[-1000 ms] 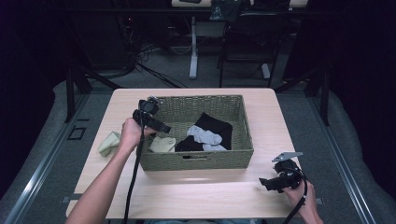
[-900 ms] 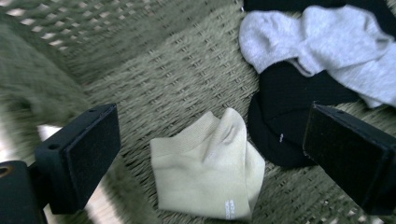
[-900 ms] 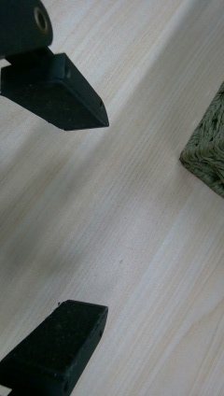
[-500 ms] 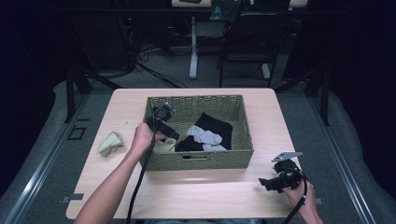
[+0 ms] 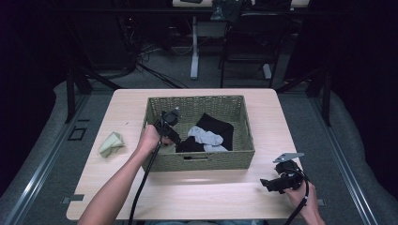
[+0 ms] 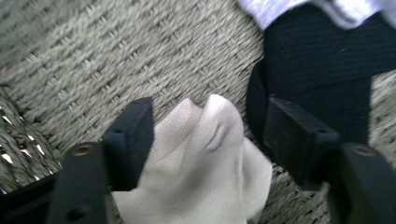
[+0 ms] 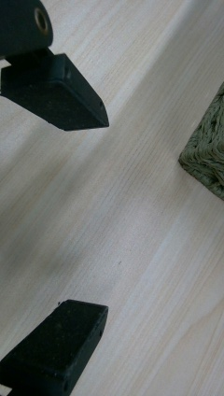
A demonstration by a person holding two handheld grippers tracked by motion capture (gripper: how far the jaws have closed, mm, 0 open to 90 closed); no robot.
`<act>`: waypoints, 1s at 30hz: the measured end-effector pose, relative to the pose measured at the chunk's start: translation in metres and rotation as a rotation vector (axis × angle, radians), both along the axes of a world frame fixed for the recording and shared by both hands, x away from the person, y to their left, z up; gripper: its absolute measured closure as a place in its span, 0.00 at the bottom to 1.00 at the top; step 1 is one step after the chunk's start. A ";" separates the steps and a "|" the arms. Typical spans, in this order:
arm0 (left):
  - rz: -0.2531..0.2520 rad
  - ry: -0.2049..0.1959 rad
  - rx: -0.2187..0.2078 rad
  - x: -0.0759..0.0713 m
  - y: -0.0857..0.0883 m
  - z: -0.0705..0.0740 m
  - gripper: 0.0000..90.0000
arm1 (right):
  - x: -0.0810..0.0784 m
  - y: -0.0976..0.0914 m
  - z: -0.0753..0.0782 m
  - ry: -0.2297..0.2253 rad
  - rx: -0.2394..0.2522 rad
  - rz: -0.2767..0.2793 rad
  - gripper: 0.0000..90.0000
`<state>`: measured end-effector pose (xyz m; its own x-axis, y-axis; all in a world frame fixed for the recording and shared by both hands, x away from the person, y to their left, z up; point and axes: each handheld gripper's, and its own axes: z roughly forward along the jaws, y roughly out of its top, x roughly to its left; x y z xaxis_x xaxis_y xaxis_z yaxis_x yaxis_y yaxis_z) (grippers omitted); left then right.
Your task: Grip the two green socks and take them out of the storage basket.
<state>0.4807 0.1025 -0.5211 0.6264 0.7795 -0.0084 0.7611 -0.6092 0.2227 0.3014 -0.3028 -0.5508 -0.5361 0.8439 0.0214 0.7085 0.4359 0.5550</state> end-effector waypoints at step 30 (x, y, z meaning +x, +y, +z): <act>-0.062 -0.122 -0.134 -0.017 0.026 0.093 0.94 | 0.000 0.001 0.000 0.001 0.008 0.000 0.09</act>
<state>0.4639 0.1288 -0.4282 0.6762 0.7361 -0.0307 0.6851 -0.6130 0.3936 0.3016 -0.3023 -0.5513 -0.5356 0.8440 0.0290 0.7091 0.4309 0.5581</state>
